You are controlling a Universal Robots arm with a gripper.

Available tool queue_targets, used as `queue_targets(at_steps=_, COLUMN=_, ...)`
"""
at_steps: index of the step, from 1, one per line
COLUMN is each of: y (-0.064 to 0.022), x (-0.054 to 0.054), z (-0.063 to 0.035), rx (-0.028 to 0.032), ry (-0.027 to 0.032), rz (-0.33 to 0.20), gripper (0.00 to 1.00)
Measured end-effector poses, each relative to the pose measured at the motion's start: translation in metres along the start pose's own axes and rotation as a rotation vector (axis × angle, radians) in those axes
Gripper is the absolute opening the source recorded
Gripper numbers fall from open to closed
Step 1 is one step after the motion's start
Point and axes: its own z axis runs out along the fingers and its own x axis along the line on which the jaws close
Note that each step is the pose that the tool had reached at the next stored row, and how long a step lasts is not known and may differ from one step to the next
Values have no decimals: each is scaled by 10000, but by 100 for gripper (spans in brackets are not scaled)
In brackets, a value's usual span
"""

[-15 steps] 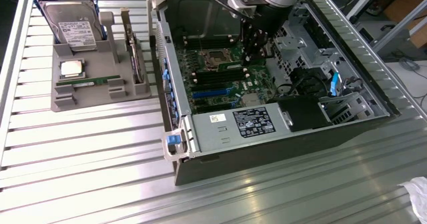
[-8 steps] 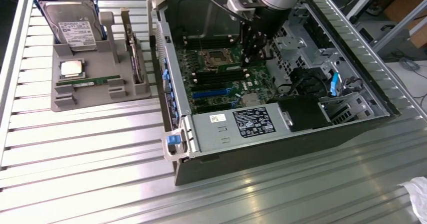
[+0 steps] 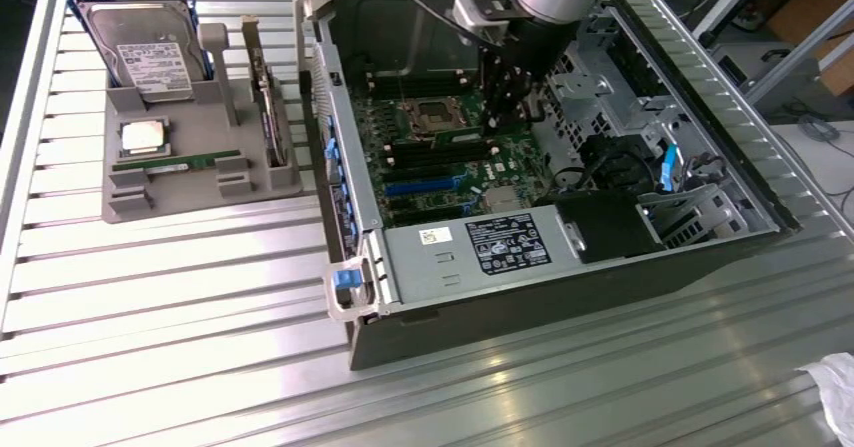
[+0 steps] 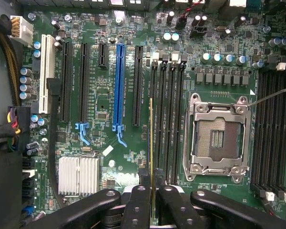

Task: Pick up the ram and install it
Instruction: 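Insert the ram into the slot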

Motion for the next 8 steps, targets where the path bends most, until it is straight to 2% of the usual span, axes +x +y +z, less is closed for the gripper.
queue_targets(at_steps=8, y=-1, x=0, z=49, rx=0, ry=-1, rz=1, gripper=13)
